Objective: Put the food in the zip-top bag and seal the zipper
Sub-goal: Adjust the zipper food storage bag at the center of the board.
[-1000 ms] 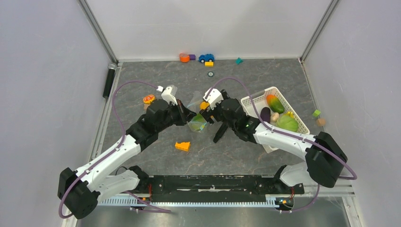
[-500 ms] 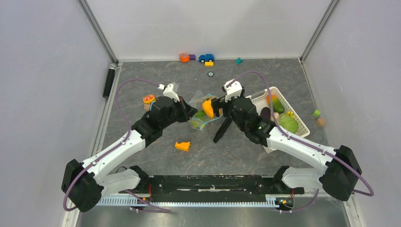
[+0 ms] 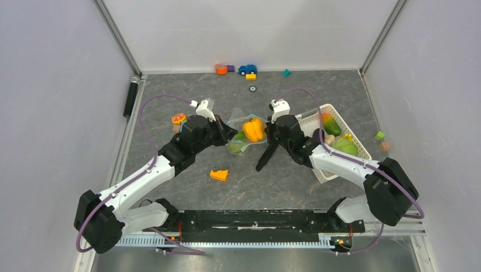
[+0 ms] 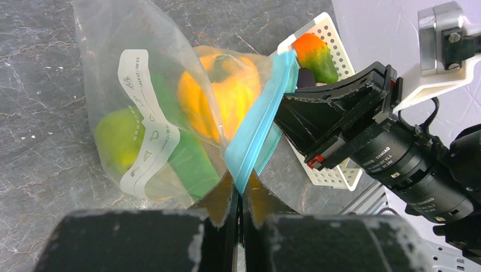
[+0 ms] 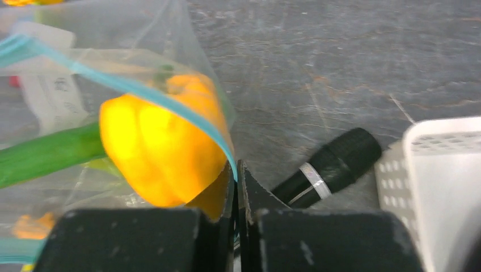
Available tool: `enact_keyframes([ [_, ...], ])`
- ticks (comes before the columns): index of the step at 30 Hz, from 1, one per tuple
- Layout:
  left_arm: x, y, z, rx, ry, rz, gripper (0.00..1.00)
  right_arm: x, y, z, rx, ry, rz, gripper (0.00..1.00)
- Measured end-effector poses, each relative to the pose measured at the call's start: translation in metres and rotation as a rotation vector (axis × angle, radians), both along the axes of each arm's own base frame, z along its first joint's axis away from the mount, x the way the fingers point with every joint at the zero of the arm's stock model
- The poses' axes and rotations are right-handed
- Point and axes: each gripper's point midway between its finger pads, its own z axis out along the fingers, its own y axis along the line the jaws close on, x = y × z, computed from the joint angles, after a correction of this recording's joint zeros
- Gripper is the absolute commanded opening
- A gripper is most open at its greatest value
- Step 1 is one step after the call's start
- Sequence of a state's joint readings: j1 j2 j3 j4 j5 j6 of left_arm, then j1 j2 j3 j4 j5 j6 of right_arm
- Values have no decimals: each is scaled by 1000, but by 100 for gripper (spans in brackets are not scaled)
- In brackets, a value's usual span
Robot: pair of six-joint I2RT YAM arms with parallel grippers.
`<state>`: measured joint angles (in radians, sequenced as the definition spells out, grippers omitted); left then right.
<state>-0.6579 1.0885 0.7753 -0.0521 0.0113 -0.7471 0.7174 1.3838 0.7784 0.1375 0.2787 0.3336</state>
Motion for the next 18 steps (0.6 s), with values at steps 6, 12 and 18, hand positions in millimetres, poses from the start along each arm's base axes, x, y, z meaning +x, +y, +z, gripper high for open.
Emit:
enact_keyframes([
  [6,11,-3,13,36,-3,10,7,14,41,52,38,-47,169,0],
  [12,39,-3,60,102,-77,64,7,40,91,186,94,-263,352,0],
  [18,45,17,63,184,-88,143,35,46,92,248,60,-373,380,0],
])
